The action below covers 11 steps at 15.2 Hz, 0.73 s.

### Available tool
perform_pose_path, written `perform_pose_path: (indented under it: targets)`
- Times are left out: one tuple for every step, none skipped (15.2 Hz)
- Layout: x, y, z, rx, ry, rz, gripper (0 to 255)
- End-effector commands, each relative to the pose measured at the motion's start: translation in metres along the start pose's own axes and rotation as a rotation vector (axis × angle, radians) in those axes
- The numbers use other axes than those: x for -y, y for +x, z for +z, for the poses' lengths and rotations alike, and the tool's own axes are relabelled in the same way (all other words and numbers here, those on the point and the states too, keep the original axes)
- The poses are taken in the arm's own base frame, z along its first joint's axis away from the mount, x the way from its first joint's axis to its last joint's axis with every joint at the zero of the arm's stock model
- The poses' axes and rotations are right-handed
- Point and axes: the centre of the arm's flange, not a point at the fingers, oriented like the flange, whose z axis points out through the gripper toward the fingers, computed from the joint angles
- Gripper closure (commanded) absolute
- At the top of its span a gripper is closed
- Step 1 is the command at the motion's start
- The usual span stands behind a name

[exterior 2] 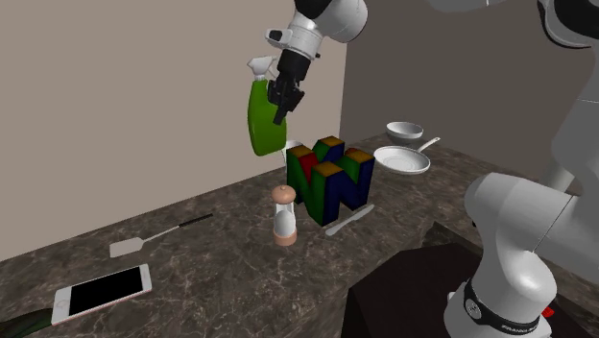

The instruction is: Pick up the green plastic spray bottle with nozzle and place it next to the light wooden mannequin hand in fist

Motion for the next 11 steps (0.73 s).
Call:
perform_pose_path:
  targets:
    - [0.000, 0.004, -0.010, 0.000, 0.000, 0.000, 255]
    - [0.000, 0.006, -0.015, 0.000, 0.000, 0.000, 255]
    - [0.000, 0.008, -0.019, 0.000, 0.000, 0.000, 255]
    - [0.000, 0.011, -0.024, 0.000, 0.000, 0.000, 255]
    - [0.000, 0.013, -0.029, 0.000, 0.000, 0.000, 255]
    - [0.000, 0.016, -0.033, 0.000, 0.000, 0.000, 255]
    - [0.000, 0.018, -0.038, 0.000, 0.000, 0.000, 255]
    - [0.000, 0.020, -0.043, 0.000, 0.000, 0.000, 255]
    - [0.000, 0.022, -0.046, 0.000, 0.000, 0.000, 255]
    - [0.007, 0.012, -0.051, 0.000, 0.000, 0.000, 255]
    - [0.015, 0.003, -0.056, 0.000, 0.000, 0.000, 255]
